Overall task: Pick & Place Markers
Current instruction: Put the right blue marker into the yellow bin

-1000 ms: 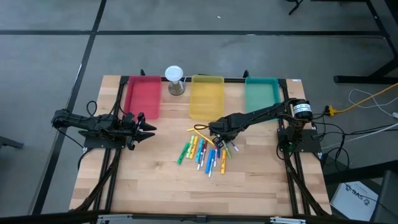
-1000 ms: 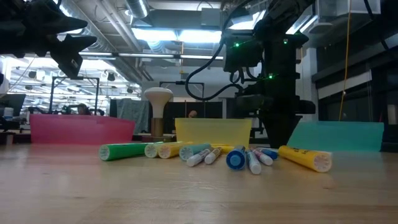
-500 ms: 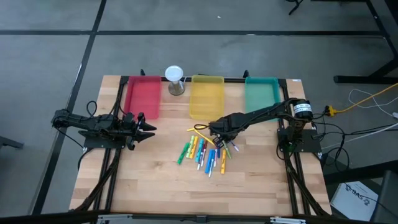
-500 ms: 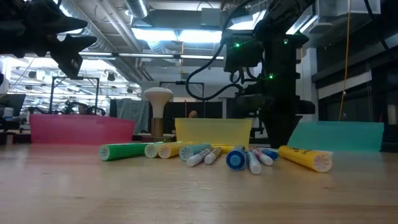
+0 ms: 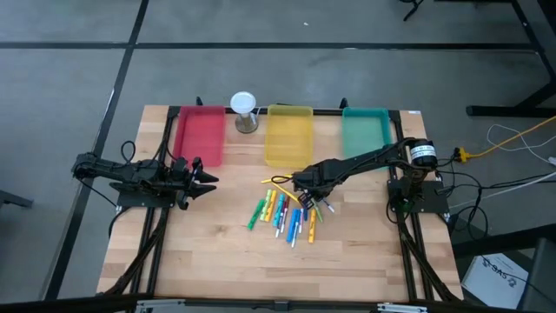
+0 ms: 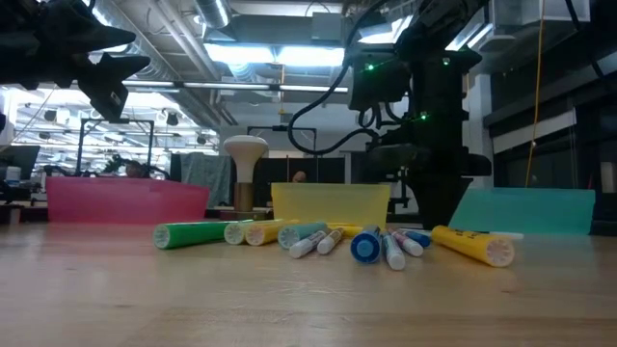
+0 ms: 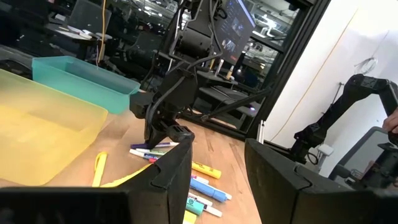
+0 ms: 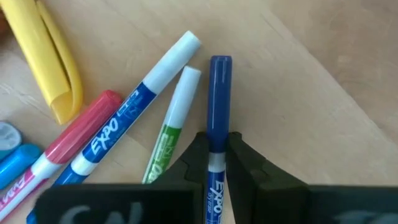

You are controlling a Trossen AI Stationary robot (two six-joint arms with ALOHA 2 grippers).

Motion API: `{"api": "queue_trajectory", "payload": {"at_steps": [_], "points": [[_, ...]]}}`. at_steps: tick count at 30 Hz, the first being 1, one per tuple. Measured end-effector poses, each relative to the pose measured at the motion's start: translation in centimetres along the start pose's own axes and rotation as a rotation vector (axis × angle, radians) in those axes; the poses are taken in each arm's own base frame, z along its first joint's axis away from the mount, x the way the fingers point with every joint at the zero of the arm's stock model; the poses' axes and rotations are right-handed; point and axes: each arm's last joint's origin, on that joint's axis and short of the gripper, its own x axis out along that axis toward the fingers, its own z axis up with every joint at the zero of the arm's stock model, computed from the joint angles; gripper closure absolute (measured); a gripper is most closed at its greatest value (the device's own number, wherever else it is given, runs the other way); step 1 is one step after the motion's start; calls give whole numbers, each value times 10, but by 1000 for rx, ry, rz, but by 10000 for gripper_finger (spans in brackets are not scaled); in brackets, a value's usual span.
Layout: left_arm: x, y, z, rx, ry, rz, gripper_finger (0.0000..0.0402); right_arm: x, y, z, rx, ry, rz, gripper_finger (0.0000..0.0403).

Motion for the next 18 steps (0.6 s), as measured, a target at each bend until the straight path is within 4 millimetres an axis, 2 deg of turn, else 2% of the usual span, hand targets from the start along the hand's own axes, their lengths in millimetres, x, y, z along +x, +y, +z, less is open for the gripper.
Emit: {"api": "queue_trajectory", "payload": {"at_steps": [7, 18], "points": [[0, 0, 0, 0, 0, 0, 258, -8, 1, 2, -6, -12, 13, 366], [0, 0, 0, 0, -1, 2, 258, -36, -8, 1, 8, -76, 30, 366]]}}
